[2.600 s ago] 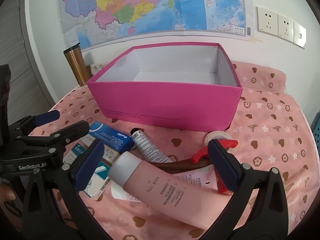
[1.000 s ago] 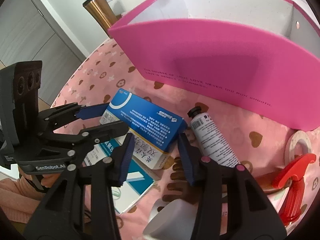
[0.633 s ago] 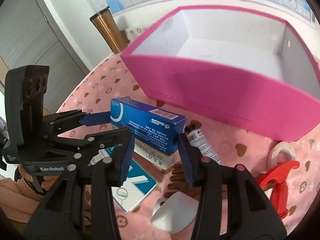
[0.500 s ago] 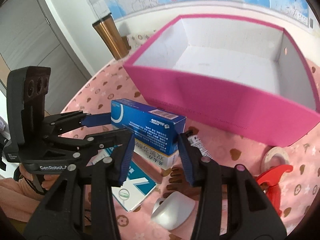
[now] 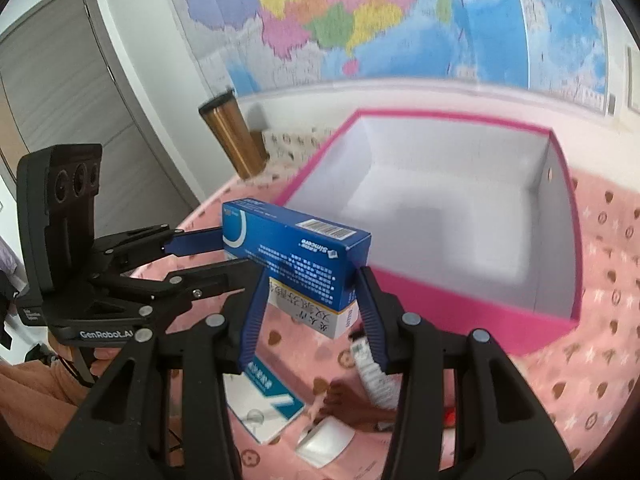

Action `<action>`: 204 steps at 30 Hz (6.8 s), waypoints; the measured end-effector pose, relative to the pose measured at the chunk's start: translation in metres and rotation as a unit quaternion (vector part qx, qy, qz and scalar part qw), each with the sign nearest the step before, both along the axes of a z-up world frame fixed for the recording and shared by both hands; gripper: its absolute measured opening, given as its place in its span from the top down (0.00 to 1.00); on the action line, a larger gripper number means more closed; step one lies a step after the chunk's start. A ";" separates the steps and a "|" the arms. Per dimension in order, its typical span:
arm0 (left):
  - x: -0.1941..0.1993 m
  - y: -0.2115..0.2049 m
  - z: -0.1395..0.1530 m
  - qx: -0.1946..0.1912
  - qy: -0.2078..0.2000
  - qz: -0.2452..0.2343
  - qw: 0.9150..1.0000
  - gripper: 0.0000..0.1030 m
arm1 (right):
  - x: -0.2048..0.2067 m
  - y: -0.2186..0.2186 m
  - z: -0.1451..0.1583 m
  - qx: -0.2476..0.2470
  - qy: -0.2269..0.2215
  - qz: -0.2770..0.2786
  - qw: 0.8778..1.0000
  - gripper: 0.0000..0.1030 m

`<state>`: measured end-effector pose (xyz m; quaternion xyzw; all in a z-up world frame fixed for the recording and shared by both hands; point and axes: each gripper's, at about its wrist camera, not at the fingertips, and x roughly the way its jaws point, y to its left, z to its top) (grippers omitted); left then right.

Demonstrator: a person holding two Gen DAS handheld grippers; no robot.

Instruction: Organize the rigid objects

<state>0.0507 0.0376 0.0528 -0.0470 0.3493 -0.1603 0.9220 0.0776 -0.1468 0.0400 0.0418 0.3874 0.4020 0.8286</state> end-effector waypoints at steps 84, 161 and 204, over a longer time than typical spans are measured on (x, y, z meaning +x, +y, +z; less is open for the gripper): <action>-0.055 -0.103 -0.072 0.036 0.058 -0.177 0.982 0.42 | -0.089 -0.159 -0.128 0.029 0.160 -0.162 0.973 0.41; -0.042 -0.087 -0.087 0.020 0.085 -0.141 0.986 0.46 | -0.088 -0.153 -0.132 0.081 0.159 -0.171 0.969 0.41; -0.022 -0.066 -0.088 -0.015 0.104 -0.108 0.989 0.51 | -0.094 -0.162 -0.135 0.116 0.186 -0.150 0.964 0.30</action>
